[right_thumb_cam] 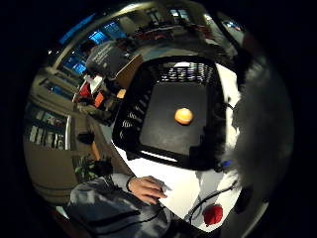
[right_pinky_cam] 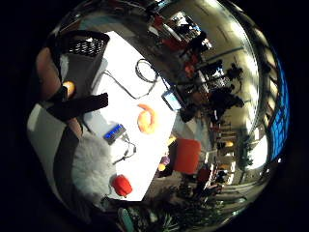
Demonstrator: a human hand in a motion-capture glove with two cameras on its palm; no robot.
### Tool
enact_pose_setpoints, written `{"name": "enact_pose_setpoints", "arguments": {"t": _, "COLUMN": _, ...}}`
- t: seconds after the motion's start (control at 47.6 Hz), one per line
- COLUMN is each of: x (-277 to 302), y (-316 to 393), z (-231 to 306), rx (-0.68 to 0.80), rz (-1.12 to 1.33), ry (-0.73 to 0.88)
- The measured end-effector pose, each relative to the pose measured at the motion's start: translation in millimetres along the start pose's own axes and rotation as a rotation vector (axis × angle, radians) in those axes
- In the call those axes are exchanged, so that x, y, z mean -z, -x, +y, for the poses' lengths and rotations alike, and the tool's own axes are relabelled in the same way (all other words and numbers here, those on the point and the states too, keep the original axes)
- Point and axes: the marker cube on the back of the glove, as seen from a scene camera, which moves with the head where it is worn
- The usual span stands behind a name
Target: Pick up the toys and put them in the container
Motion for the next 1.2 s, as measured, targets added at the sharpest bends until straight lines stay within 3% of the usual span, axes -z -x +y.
{"name": "enact_pose_setpoints", "arguments": {"t": 0.084, "x": -8, "y": 23, "z": -34, "rx": 0.104, "rz": -0.026, "ry": 0.025}}
{"name": "enact_pose_setpoints", "arguments": {"t": 0.168, "x": -19, "y": 40, "z": -63, "rx": 0.043, "rz": -0.016, "ry": 0.037}}
{"name": "enact_pose_setpoints", "arguments": {"t": 0.252, "x": -31, "y": 57, "z": -81, "rx": 0.139, "rz": 0.044, "ry": 0.066}}
{"name": "enact_pose_setpoints", "arguments": {"t": 0.315, "x": -36, "y": 73, "z": -92, "rx": 0.101, "rz": 0.032, "ry": 0.086}}
{"name": "enact_pose_setpoints", "arguments": {"t": 0.462, "x": -38, "y": 96, "z": -105, "rx": 0.051, "rz": -0.004, "ry": 0.218}}
{"name": "enact_pose_setpoints", "arguments": {"t": 0.609, "x": -29, "y": 80, "z": -90, "rx": 0.146, "rz": 0.067, "ry": 0.285}}
{"name": "enact_pose_setpoints", "arguments": {"t": 0.735, "x": -12, "y": 36, "z": -49, "rx": 0.138, "rz": 0.211, "ry": 0.248}}
{"name": "enact_pose_setpoints", "arguments": {"t": 0.861, "x": 5, "y": 4, "z": 25, "rx": 0.235, "rz": 0.070, "ry": 0.238}}
{"name": "enact_pose_setpoints", "arguments": {"t": 0.987, "x": -7, "y": -37, "z": 94, "rx": -0.045, "rz": 0.184, "ry": 0.204}}
{"name": "enact_pose_setpoints", "arguments": {"t": 1.197, "x": -25, "y": -67, "z": 212, "rx": -0.326, "rz": -0.010, "ry": 0.162}}
